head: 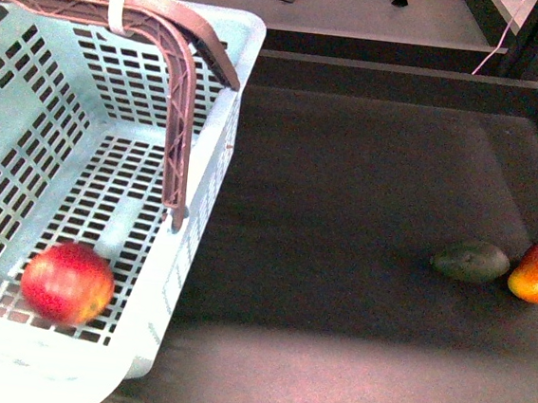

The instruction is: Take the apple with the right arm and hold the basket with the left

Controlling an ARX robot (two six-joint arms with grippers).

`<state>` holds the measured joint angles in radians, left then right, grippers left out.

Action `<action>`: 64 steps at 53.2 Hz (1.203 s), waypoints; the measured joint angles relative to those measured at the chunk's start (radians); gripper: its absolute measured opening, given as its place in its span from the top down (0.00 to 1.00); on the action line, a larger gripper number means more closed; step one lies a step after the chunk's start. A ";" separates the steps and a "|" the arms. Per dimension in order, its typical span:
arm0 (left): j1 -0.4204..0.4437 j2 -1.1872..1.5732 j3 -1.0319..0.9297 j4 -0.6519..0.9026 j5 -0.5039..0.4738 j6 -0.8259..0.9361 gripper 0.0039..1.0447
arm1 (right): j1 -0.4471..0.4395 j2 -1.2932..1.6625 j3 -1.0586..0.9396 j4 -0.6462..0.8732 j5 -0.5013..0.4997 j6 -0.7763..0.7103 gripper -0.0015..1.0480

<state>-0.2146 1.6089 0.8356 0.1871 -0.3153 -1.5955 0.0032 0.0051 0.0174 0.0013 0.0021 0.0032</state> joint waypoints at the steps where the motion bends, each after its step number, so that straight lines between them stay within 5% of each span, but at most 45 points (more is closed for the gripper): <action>1: 0.006 0.007 -0.001 0.002 0.005 0.000 0.85 | 0.000 0.000 0.000 0.000 0.000 0.000 0.08; 45: 0.079 0.045 -0.126 0.007 -0.012 -0.051 0.85 | 0.000 0.000 0.000 0.000 0.000 0.000 0.08; 64: 0.051 -0.036 -0.129 -0.143 -0.002 -0.139 0.31 | 0.000 0.000 0.000 0.000 0.000 0.000 0.08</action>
<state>-0.1635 1.5730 0.7063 0.0441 -0.3168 -1.7348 0.0032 0.0051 0.0174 0.0013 0.0021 0.0032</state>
